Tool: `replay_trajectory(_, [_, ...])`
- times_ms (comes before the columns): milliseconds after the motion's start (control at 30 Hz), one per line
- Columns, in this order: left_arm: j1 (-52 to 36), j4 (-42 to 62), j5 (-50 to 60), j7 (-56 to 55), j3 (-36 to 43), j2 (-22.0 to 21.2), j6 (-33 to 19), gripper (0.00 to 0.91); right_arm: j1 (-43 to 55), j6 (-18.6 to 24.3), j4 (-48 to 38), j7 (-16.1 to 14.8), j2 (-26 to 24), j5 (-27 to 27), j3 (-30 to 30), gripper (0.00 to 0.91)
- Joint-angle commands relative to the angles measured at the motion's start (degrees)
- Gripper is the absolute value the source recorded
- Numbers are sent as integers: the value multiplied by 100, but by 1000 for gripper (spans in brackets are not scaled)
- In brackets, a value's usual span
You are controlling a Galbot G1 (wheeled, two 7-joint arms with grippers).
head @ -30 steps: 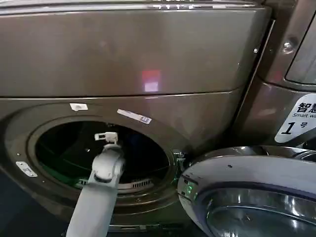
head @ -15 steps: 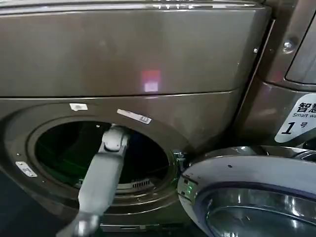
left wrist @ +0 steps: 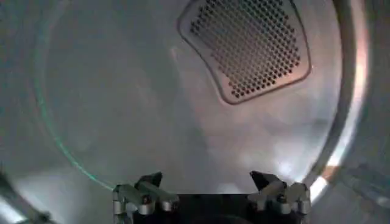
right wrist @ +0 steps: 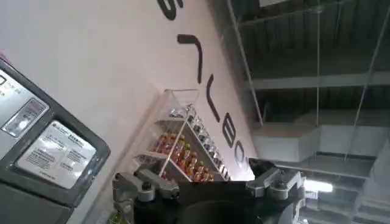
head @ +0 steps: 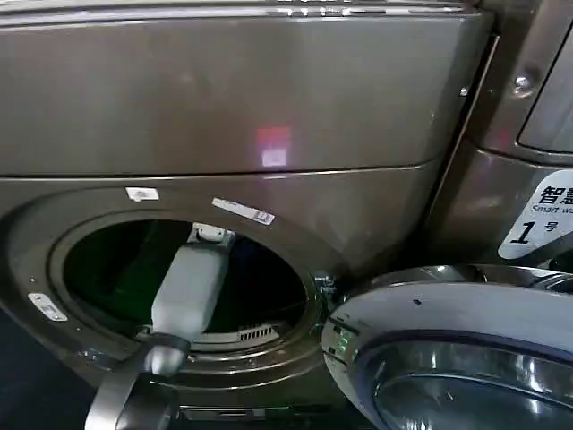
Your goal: Grasp the clothes from the dryer.
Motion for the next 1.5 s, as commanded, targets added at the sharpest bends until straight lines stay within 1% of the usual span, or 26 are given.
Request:
replay_trajectory(33, [-574, 1162, 435, 2005, 843, 110, -471, 907, 16, 13, 19, -20, 16, -2, -20, 907])
replay_trajectory(167, [-1013, 1629, 691, 2684, 1368, 102, -733, 907, 54, 30, 51, -42, 41, -11, -76, 907])
replay_trajectory(367, [-1532, 2289, 1002, 3392, 1750, 8, -1200, 907, 82, 49, 43, -74, 37, -19, -100, 907])
replay_trajectory(467, [-1701, 2592, 1411, 3692, 1899, -30, -1455, 907, 100, 63, 42, -89, 34, -24, -124, 907])
replay_trajectory(600, [-1803, 2785, 1735, 3996, 2166, -41, -1653, 907, 123, 65, 52, -96, 36, -31, -161, 907])
replay_trajectory(633, [-1834, 2866, 2100, 4087, 2205, -63, -1735, 907, 125, 66, 57, -101, 37, -32, -169, 907])
replay_trajectory(667, [-1840, 2891, 2223, 4161, 2255, -68, -1782, 907, 126, 66, 57, -106, 36, -31, -169, 907])
replay_trajectory(867, [-1870, 3097, 2787, 4400, 2496, -100, -1956, 907, 122, 69, 54, -115, 30, -34, -165, 907])
replay_trajectory(1133, [-1952, 3212, 3237, 4438, 2785, -166, -1952, 907, 132, 62, 70, -121, 39, -37, -180, 907])
replay_trajectory(1500, [-2047, 3291, 3257, 4672, 3116, -203, -2116, 907, 150, 44, 91, -125, 20, -41, -207, 907])
